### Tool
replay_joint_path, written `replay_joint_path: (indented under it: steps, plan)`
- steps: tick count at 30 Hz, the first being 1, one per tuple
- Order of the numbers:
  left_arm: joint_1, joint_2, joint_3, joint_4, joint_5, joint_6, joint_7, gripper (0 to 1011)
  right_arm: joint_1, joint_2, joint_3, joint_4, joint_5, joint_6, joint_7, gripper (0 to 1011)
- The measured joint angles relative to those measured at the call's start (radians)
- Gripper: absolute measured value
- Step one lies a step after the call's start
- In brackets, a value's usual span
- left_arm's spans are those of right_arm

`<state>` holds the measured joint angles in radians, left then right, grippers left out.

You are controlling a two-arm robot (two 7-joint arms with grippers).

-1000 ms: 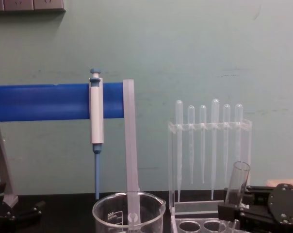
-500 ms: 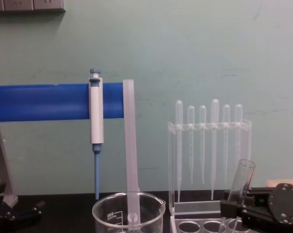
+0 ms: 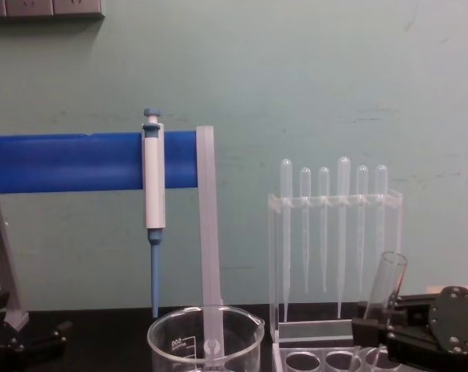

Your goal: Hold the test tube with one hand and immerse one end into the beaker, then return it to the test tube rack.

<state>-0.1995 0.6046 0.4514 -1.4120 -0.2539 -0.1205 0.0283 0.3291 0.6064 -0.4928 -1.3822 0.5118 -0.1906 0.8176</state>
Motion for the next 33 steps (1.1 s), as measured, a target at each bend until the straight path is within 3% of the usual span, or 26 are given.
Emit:
replay_joint_path:
  steps: [21,33]
  plan:
    - [0.0,0.0,0.0,0.0,0.0,0.0,0.0,1000,0.013,0.026,0.011,-0.056,-0.009,0.054,-0.038,238]
    - [0.0,0.0,0.0,0.0,0.0,0.0,0.0,1000,0.046,0.052,0.007,-0.111,-0.01,0.121,-0.048,238]
